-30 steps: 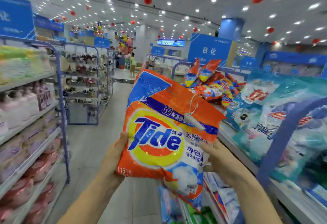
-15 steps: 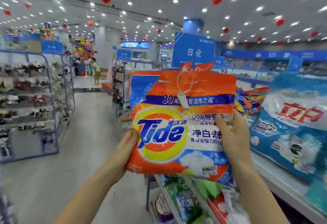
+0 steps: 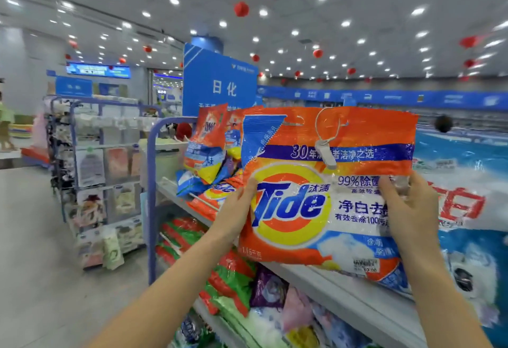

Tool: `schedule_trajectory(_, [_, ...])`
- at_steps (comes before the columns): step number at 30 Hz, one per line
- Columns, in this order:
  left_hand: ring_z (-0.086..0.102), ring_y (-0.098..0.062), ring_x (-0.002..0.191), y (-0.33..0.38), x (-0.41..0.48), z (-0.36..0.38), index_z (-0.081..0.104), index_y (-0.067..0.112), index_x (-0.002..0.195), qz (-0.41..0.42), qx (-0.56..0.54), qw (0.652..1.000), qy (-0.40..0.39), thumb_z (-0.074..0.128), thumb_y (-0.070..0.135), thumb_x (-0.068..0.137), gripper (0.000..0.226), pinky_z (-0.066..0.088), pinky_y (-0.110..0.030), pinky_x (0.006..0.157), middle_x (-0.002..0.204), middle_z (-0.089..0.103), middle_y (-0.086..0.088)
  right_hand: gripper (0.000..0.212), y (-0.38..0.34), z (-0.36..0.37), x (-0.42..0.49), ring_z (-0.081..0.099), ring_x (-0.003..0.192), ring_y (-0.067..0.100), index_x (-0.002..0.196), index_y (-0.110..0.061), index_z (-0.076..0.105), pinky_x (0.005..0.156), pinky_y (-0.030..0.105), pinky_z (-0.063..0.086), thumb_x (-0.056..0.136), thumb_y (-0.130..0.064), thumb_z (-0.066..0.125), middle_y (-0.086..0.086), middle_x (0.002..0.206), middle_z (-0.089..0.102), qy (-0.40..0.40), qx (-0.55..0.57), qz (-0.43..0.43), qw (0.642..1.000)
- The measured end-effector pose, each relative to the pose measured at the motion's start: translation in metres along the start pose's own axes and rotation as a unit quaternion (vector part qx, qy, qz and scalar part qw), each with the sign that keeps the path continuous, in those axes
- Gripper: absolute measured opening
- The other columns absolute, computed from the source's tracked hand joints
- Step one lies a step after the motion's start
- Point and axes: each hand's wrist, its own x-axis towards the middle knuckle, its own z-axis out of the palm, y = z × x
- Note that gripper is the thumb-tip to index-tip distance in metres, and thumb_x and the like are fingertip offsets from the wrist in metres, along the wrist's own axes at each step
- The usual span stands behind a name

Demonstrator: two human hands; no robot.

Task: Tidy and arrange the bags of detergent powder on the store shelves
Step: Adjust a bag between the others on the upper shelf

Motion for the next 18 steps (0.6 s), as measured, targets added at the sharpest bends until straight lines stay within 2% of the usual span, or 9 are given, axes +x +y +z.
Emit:
schedule_trajectory(2, [0.063,-0.002,0.083,-0.001,0.026,0.014,0.061,0.026,0.103,0.013,0.017,0.999,-0.029,0.035,0.063,0.090,0.047,0.048,-0.017,0.076,0.101,0.068,0.002,0.006,0.008,-0.003,0.012,0.057,0.067,0.009,0.091,-0.015,0.056,0.053,0.027,0.046,0.095,-0.017,0.052,-0.007,0.076,0.057,0.027,-0.040,-0.005,0.999])
schedule_trajectory(3, [0.062,0.005,0.074,-0.003,0.037,0.022,0.060,0.027,0.098,0.016,0.020,0.999,-0.042,0.033,0.055,0.094,0.039,0.046,-0.011,0.065,0.097,0.068,0.004,0.006,0.010,-0.005,0.017,0.056,0.069,0.011,0.093,-0.013,0.056,0.055,0.025,0.043,0.095,-0.017,0.052,-0.007,0.077,0.057,0.038,-0.061,-0.010,0.997])
schedule_trajectory(5, [0.065,0.007,0.064,-0.007,0.055,0.039,0.062,0.020,0.099,0.024,0.017,0.997,-0.076,0.033,0.048,0.098,0.041,0.045,-0.007,0.054,0.084,0.070,0.008,0.005,0.016,-0.010,0.024,0.055,0.069,0.006,0.095,-0.013,0.055,0.052,0.018,0.039,0.095,-0.016,0.051,-0.010,0.078,0.057,0.060,-0.093,-0.011,0.994])
schedule_trajectory(7, [0.069,-0.002,0.074,-0.015,0.074,0.055,0.064,0.014,0.107,0.023,0.020,0.993,-0.111,0.032,0.049,0.098,0.048,0.049,-0.014,0.062,0.085,0.072,0.005,0.006,0.021,-0.015,0.027,0.052,0.067,0.002,0.094,-0.011,0.053,0.048,0.011,0.036,0.096,-0.016,0.050,-0.011,0.077,0.056,0.085,-0.119,0.002,0.989])
schedule_trajectory(11, [0.068,-0.010,0.086,-0.024,0.107,0.079,0.059,0.017,0.114,0.021,0.003,0.987,-0.157,0.031,0.051,0.097,0.047,0.053,-0.023,0.073,0.097,0.071,0.000,0.009,0.036,-0.015,0.030,0.060,0.073,0.012,0.097,-0.012,0.055,0.057,0.026,0.041,0.096,-0.019,0.051,0.001,0.086,0.064,0.139,-0.168,0.017,0.976])
schedule_trajectory(13, [0.069,-0.015,0.089,-0.026,0.120,0.085,0.057,0.018,0.114,0.008,-0.003,0.984,-0.181,0.032,0.054,0.096,0.048,0.056,-0.033,0.081,0.101,0.071,-0.003,0.006,0.044,-0.010,0.028,0.064,0.078,0.022,0.093,-0.017,0.055,0.065,0.037,0.051,0.096,-0.020,0.051,0.003,0.088,0.066,0.161,-0.187,0.030,0.969])
schedule_trajectory(15, [0.068,-0.019,0.092,-0.027,0.132,0.087,0.058,0.017,0.111,-0.007,-0.007,0.980,-0.199,0.033,0.057,0.094,0.051,0.054,-0.041,0.088,0.103,0.070,-0.004,0.012,0.050,0.000,0.027,0.065,0.080,0.026,0.086,-0.025,0.053,0.071,0.045,0.053,0.096,-0.019,0.050,0.001,0.085,0.066,0.185,-0.206,0.035,0.960])
schedule_trajectory(16, [0.067,-0.019,0.093,-0.029,0.140,0.089,0.058,0.016,0.110,-0.016,-0.007,0.978,-0.207,0.034,0.058,0.094,0.051,0.052,-0.040,0.090,0.104,0.070,-0.004,0.012,0.053,0.005,0.027,0.064,0.081,0.026,0.086,-0.026,0.053,0.072,0.046,0.053,0.095,-0.018,0.050,0.000,0.085,0.065,0.196,-0.217,0.035,0.956])
schedule_trajectory(18, [0.060,-0.014,0.091,-0.034,0.156,0.089,0.055,0.016,0.104,-0.019,-0.005,0.976,-0.219,0.033,0.052,0.097,0.042,0.045,-0.030,0.087,0.104,0.064,0.001,0.006,0.059,0.016,0.028,0.064,0.082,0.025,0.092,-0.020,0.055,0.074,0.045,0.052,0.095,-0.017,0.050,0.001,0.088,0.066,0.211,-0.247,0.038,0.945])
